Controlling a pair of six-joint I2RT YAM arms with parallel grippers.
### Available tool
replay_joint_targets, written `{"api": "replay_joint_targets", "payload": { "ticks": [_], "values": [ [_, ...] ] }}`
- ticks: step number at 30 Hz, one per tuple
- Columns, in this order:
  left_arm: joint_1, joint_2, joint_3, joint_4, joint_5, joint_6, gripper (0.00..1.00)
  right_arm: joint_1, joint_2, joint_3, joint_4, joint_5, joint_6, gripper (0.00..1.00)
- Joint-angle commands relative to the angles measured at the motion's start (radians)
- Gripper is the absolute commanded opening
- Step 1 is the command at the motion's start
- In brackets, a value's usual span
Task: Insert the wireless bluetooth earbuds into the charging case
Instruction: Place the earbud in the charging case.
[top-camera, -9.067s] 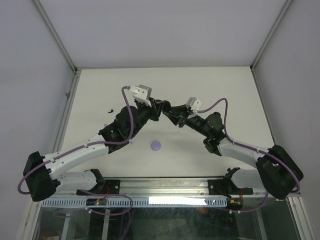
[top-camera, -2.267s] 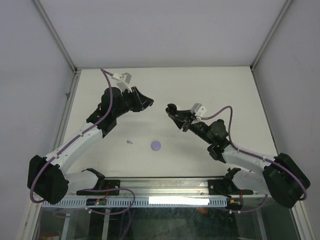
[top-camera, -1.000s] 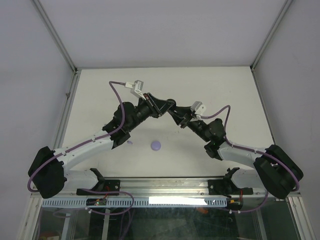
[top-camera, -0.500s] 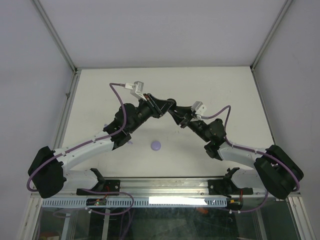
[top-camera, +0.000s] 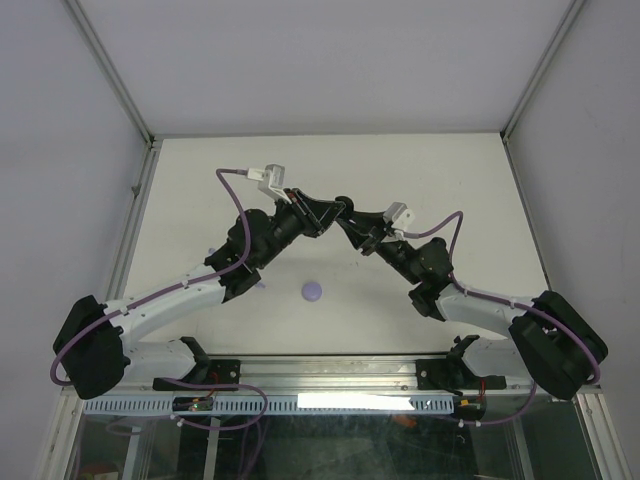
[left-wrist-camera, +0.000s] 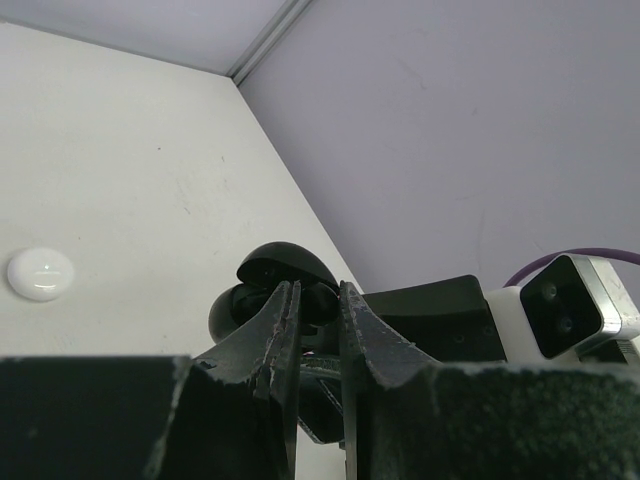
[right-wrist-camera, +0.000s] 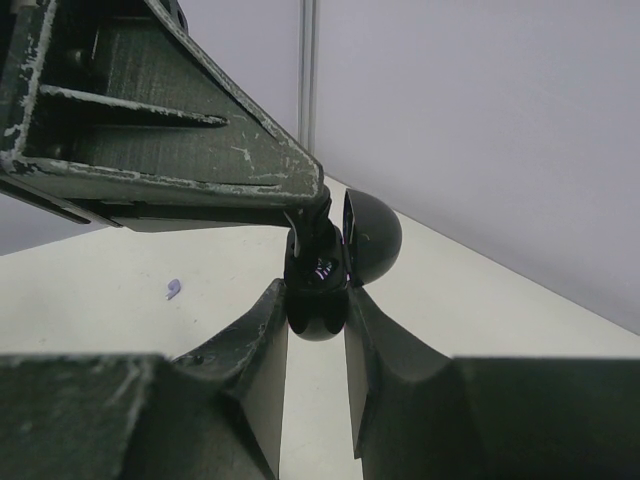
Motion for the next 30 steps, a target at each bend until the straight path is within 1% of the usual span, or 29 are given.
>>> {"api": "replay_joint_targets", "payload": {
  "ticks": [1,21,30],
  "values": [
    [-0.015,-0.018,-0.001,0.026,-0.032,0.024,0.06,0.003,-0.039,0.004,0.068,0.021,-0.001,0.0],
    [-0.041,-0.03,-0.035,-0.025,-0.151,-0.025,0.09,0.003,-0.06,-0.012,0.072,0.045,0.012,0.0],
    [-0.048,-0.045,-0.036,-0.047,-0.188,-0.049,0.13,0.003,-0.057,-0.015,0.085,0.05,0.02,0.0]
  ]
}}
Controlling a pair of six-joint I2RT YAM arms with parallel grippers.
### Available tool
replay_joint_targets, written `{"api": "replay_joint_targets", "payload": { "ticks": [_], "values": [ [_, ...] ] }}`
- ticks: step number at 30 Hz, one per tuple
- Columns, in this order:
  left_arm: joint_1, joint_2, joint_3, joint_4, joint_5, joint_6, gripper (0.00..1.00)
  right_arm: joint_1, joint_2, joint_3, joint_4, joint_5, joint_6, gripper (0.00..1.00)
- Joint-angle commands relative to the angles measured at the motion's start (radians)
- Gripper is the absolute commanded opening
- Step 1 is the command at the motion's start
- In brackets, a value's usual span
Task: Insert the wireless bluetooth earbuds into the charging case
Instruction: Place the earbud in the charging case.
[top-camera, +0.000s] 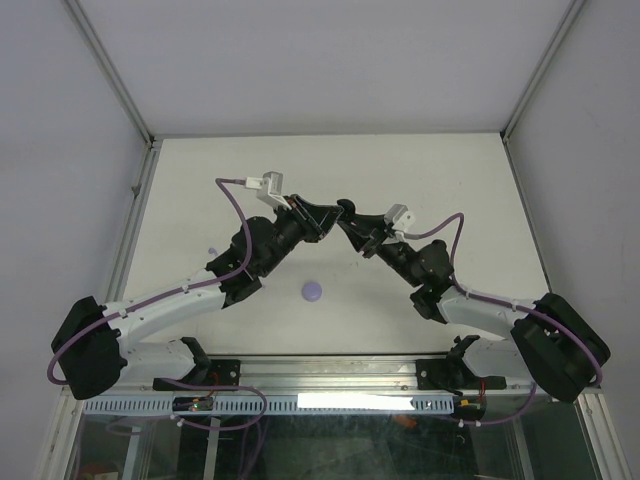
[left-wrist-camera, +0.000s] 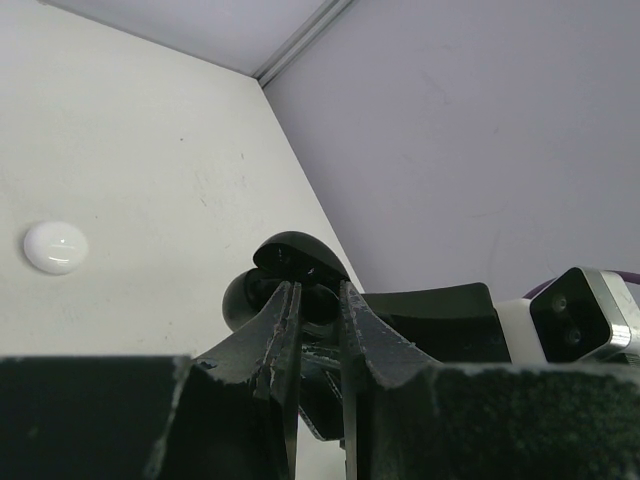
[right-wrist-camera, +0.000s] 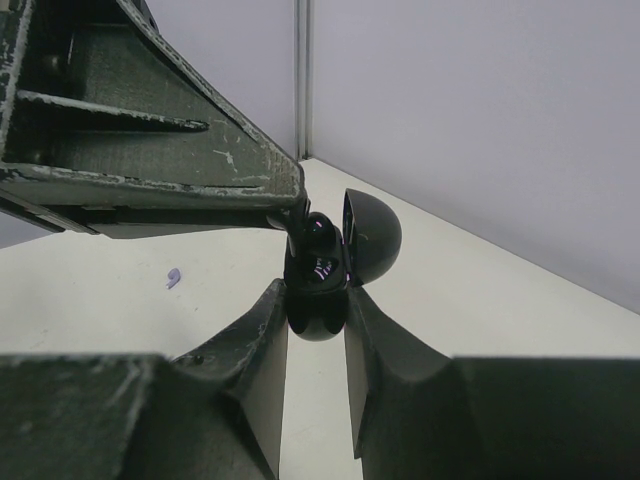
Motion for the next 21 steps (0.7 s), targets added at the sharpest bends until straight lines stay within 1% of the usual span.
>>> {"api": "replay_joint_targets", "payload": {
  "ticks": [1,8,13,21],
  "values": [
    [-0.005,-0.028,-0.009,-0.026,-0.061,-0.009,0.13,0.002,-0.039,0.008,0.107,0.033,0.012,0.0],
    [-0.008,-0.019,-0.002,-0.042,-0.069,-0.01,0.15,0.002,-0.034,0.006,0.108,0.035,0.014,0.0],
    [-0.009,-0.019,0.002,-0.045,-0.057,-0.008,0.19,0.002,-0.026,0.007,0.108,0.035,0.014,0.0],
    [-0.01,-0.022,0.001,-0.065,-0.066,-0.008,0.22,0.001,-0.021,0.006,0.109,0.036,0.015,0.0]
  ]
}}
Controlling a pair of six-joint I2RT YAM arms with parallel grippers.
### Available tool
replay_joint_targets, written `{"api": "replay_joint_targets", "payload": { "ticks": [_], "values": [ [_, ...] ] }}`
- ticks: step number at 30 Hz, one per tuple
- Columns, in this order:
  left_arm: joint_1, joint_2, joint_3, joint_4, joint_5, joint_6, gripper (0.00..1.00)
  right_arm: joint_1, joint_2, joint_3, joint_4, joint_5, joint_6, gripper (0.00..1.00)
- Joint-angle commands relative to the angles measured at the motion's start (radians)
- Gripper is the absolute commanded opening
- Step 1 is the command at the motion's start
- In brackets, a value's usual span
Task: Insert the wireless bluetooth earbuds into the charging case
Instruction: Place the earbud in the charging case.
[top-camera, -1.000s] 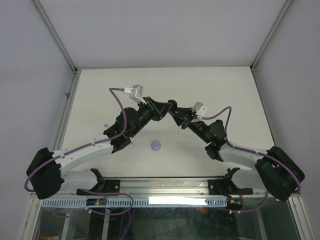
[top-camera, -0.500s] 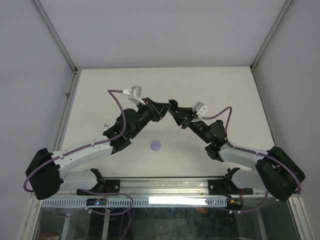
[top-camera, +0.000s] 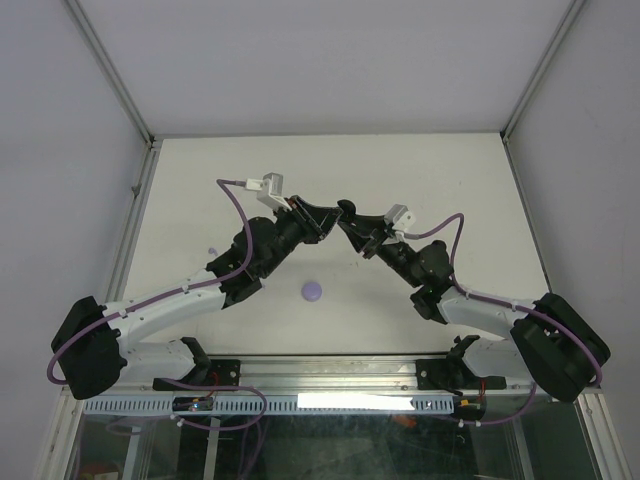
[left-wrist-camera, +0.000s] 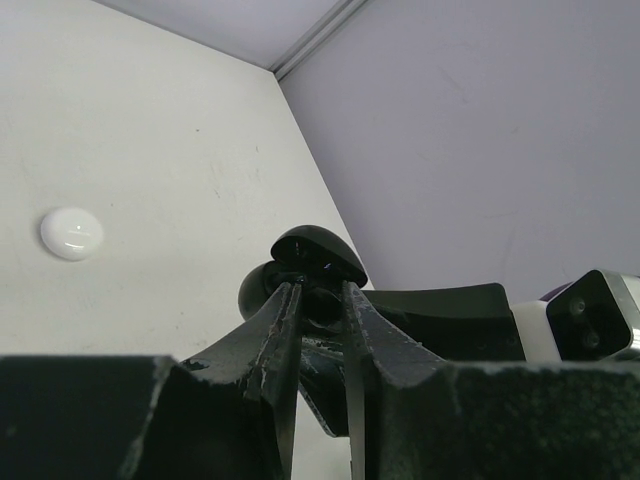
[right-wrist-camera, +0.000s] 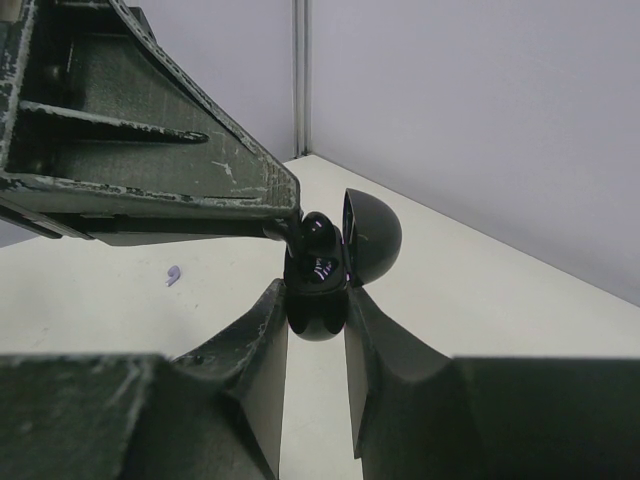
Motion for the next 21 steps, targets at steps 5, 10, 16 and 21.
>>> {"api": "replay_joint_targets", "payload": {
  "ticks": [5,10,16,21],
  "values": [
    [-0.004,-0.029,0.002,-0.033,-0.034,0.015,0.28,0.002,-0.021,0.012,0.109,0.03,0.01,0.0],
    [-0.004,-0.038,0.013,-0.046,-0.012,0.037,0.35,0.002,-0.017,0.011,0.11,0.03,0.01,0.0],
    [-0.004,-0.046,0.025,-0.04,0.035,0.088,0.39,0.001,-0.017,0.01,0.108,0.03,0.012,0.0],
    [-0.003,-0.034,0.049,-0.029,0.104,0.126,0.41,0.001,-0.015,0.01,0.106,0.027,0.012,0.0]
  ]
}}
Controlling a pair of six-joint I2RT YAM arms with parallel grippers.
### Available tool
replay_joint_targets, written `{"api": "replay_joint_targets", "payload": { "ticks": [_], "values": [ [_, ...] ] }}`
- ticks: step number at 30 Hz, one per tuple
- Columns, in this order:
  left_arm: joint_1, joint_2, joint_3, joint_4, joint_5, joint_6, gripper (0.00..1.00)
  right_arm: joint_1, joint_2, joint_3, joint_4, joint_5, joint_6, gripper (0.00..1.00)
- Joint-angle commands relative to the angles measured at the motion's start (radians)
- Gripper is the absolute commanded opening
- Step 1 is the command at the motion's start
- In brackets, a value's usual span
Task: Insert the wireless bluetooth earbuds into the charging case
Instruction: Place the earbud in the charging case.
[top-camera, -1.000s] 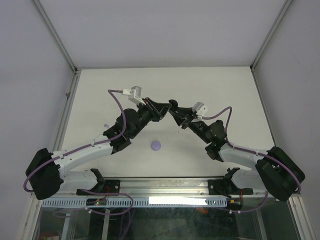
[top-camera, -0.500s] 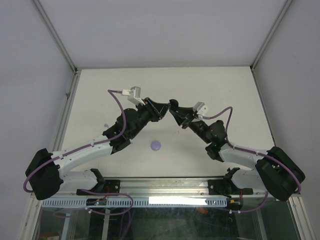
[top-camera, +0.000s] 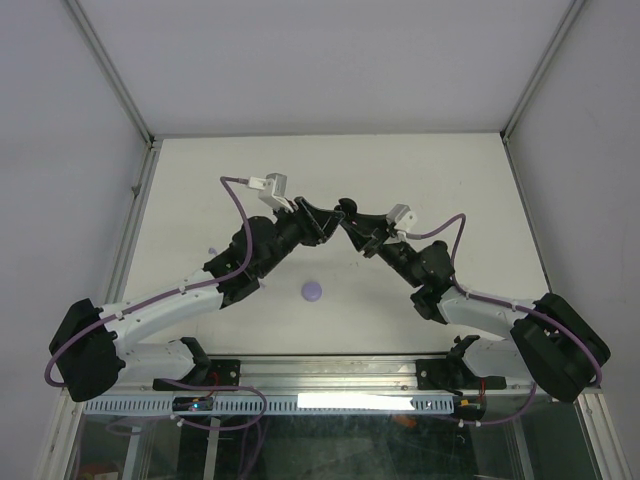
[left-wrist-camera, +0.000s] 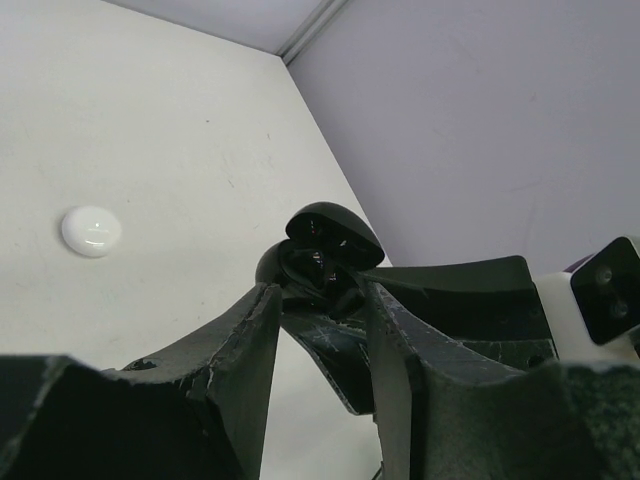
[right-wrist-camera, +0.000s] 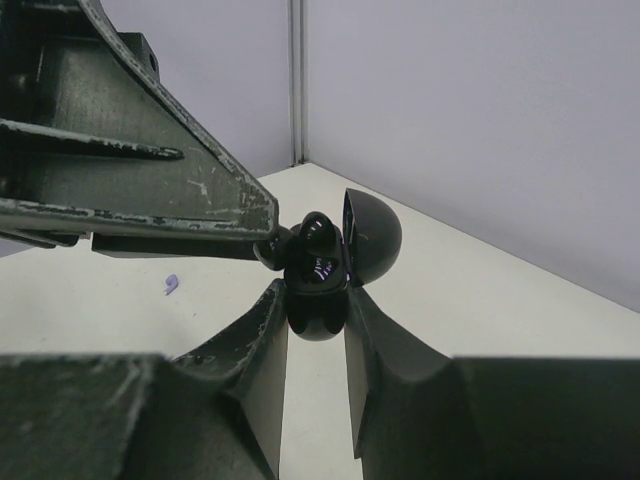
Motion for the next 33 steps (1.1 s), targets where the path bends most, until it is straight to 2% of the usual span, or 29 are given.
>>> {"api": "replay_joint_targets", "payload": {
  "ticks": [1,22,33],
  "values": [
    [-0.004,-0.016,0.047,0.019,0.087,0.065,0.4,0.001,-0.017,0.014,0.091,0.017,0.006,0.0],
    [-0.005,0.003,0.095,0.025,0.214,0.118,0.38,0.001,-0.008,0.019,0.08,0.011,0.01,0.0],
    [-0.004,0.01,0.118,-0.005,0.228,0.133,0.38,0.001,-0.012,0.019,0.074,0.006,0.008,0.0]
  ]
}}
